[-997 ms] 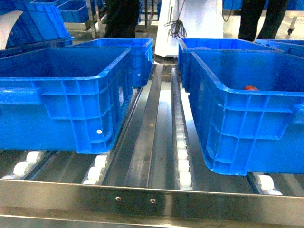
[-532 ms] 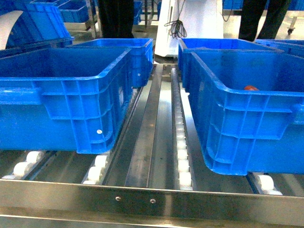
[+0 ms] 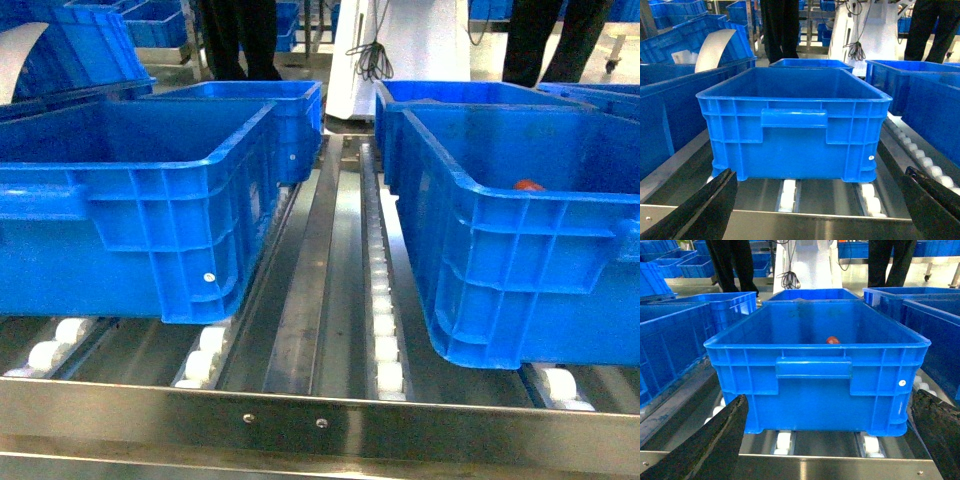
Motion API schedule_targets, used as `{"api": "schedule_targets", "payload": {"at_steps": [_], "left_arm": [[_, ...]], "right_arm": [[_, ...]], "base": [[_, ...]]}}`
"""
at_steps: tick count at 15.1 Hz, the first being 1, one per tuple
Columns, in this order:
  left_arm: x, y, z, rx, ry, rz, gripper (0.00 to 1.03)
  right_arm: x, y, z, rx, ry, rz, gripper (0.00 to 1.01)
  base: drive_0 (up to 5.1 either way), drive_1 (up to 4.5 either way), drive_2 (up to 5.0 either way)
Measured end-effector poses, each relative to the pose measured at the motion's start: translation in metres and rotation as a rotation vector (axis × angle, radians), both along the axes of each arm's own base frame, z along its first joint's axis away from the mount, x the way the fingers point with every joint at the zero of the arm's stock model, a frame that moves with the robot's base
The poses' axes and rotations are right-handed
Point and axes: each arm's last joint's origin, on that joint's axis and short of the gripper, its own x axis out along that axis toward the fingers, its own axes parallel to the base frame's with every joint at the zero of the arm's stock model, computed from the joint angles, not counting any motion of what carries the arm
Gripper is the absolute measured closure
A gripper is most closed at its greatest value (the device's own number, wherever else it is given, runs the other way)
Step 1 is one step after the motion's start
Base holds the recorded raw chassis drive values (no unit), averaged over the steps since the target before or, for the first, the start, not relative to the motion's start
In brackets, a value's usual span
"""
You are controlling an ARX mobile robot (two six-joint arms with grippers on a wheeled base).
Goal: Sort blue parts and orange caps into right shelf containers
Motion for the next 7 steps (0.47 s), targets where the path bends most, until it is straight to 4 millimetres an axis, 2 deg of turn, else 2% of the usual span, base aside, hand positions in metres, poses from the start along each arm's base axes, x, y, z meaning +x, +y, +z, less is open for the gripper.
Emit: {"api": "schedule_targets", "payload": {"at_steps": [7], "left_arm": [[0.0000, 0.0000, 0.0000, 0.000, 0.000, 0.000, 0.05]], "right_arm": [[0.0000, 0.0000, -0.0001, 0.000, 0.000, 0.000, 0.03]], "base": [[0.0, 0.00, 0.0]]}}
